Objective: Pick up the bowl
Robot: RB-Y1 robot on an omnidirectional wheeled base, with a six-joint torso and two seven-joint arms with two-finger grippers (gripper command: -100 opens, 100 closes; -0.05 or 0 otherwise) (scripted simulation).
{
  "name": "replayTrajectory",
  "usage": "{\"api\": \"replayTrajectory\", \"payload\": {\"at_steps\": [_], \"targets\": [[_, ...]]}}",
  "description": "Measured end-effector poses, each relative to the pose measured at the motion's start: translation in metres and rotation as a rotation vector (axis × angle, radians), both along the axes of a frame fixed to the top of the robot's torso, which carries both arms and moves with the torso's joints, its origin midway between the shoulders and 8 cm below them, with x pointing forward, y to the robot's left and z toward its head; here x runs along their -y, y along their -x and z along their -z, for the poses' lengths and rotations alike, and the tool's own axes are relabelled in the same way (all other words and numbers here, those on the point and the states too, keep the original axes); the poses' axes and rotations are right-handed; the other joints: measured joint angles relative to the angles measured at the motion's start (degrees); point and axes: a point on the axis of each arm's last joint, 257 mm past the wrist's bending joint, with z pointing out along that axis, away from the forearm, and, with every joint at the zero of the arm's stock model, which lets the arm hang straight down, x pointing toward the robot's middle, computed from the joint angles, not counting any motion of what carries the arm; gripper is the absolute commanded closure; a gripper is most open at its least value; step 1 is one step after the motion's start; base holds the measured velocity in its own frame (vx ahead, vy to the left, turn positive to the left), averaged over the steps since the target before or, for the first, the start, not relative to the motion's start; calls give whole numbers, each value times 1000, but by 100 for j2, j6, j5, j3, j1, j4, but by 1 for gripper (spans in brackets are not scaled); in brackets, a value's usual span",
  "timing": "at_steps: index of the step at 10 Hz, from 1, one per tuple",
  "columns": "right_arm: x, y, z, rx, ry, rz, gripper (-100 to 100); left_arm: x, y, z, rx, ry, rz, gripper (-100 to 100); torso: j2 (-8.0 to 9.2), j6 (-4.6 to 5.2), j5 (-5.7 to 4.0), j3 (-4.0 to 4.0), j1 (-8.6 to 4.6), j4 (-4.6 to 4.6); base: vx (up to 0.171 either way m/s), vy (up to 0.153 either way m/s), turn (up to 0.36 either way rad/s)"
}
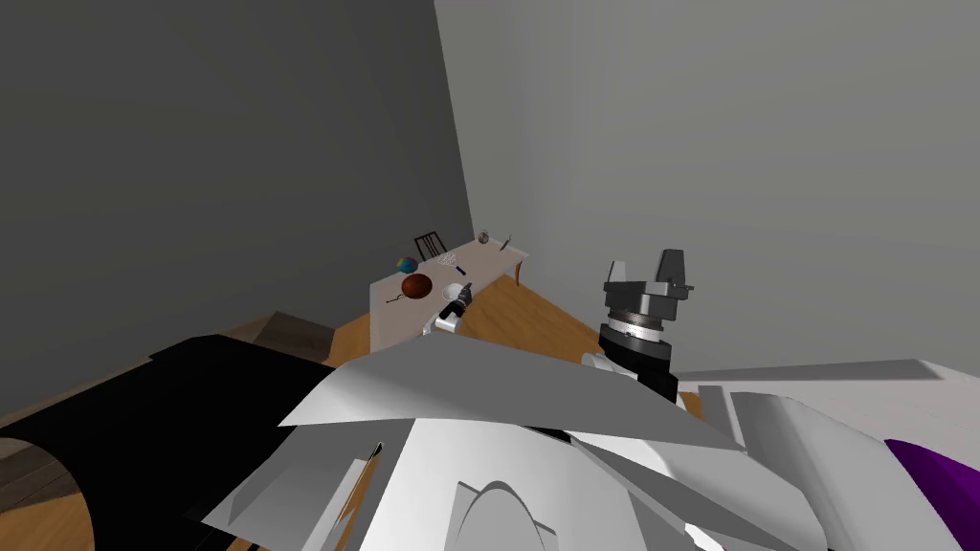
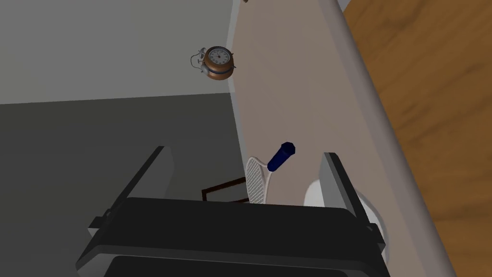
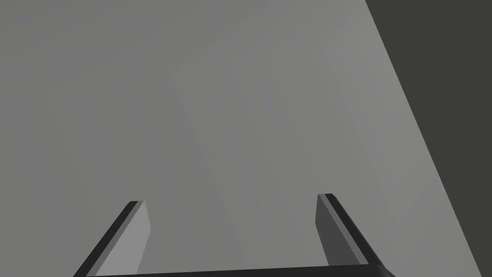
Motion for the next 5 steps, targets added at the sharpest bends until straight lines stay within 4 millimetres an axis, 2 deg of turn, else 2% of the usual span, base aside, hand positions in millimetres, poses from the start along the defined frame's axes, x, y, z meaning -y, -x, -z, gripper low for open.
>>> {"api": "replayTrajectory", "payload": {"at_steps": [1, 2, 5], "targets": [[0, 0, 0, 0, 0, 0, 0, -4, 3, 13, -33, -3, -5, -100, -3, -4, -1, -2, -10, -1, -54, 151, -162], [0, 0, 0, 0, 0, 0, 0, -12, 6, 28, -71, -7, -13, -100, -5, -2, -1, -3, -4, -1, -48, 215, -255], [0, 0, 0, 0, 0, 0, 0, -44, 25, 75, -208, -21, -50, -100, 0, -3, 7, 0, 31, 0, -63, 243, -295]]}}
